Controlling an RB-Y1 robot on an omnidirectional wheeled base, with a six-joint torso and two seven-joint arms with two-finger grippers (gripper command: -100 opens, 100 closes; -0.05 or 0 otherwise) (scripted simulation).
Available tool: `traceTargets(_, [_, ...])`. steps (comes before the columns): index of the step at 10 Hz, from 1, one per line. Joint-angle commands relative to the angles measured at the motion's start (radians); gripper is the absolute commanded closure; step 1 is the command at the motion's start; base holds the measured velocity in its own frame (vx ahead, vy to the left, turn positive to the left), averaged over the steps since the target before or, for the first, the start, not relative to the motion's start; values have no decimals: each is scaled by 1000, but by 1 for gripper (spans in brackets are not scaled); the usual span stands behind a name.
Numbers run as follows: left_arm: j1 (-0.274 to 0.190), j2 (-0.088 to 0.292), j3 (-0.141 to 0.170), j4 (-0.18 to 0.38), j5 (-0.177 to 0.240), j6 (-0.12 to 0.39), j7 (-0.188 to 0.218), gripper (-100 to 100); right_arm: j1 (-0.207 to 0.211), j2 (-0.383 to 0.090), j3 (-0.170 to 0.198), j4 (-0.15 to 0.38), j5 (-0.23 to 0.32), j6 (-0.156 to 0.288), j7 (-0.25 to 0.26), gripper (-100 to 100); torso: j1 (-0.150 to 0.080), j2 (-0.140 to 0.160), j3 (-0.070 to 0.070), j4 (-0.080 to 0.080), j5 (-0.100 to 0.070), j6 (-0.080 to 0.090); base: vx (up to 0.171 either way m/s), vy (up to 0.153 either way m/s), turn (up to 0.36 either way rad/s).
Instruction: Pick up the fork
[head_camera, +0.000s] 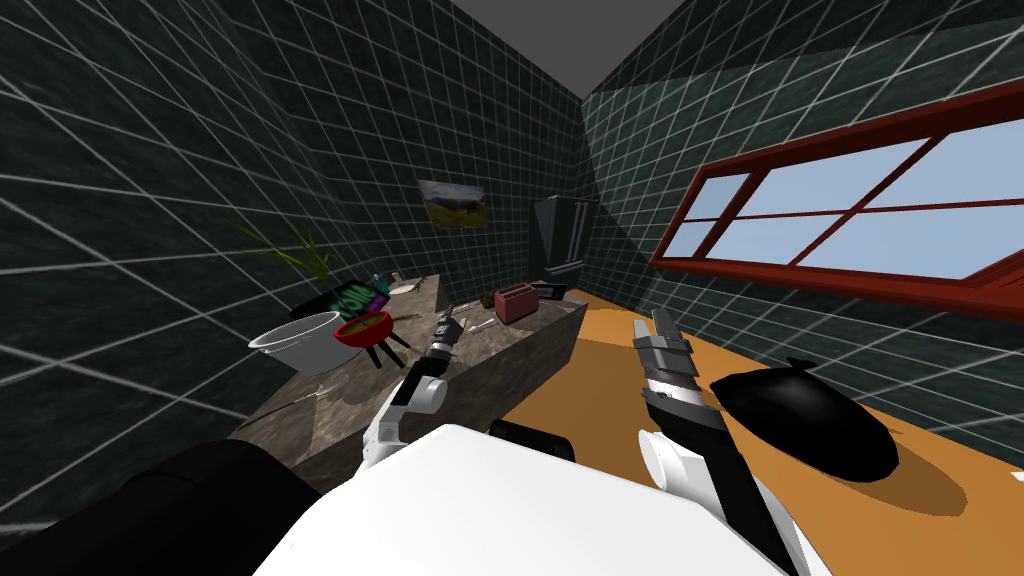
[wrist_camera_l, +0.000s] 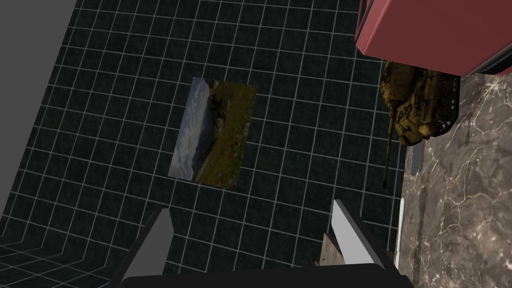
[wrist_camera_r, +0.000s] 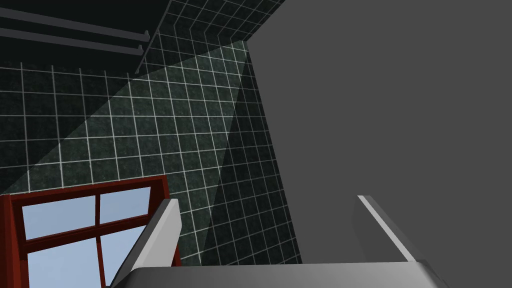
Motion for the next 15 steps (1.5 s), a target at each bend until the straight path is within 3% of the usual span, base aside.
traceTargets(1, [-15,40,18,32,44,50,40,-100,0,0,0,0,0,0,0,0,0,0,0,0,0,0,-11,17,-178])
traceTargets(2, [-15,40,18,32,44,73,40,-100,0,0,0,0,0,0,0,0,1,0,0,0,0,0,-12,19,-50])
traceTargets(5, [-42,95,48,75,109,158,96,-100,0,0,0,0,0,0,0,0,0,0,0,0,0,0,-10,13,-89])
traceTargets(6, [-42,95,48,75,109,178,96,-100,0,0,0,0,0,0,0,0,0,0,0,0,0,0,-9,9,-73])
traceTargets(9, [-70,151,77,121,178,260,156,-100,0,0,0,0,0,0,0,0,0,0,0,0,0,0,-8,14,-104])
traceTargets(11, [-70,151,77,121,178,289,156,-100,0,0,0,0,0,0,0,0,0,0,0,0,0,-1,-4,10,-27])
traceTargets(14, [-98,210,103,169,250,374,219,-100,0,0,0,0,0,0,0,0,0,0,0,0,0,-1,-6,8,-102])
traceTargets(15, [-98,210,103,169,250,400,219,-100,0,0,0,0,0,0,0,0,0,0,0,0,0,0,-7,13,-77])
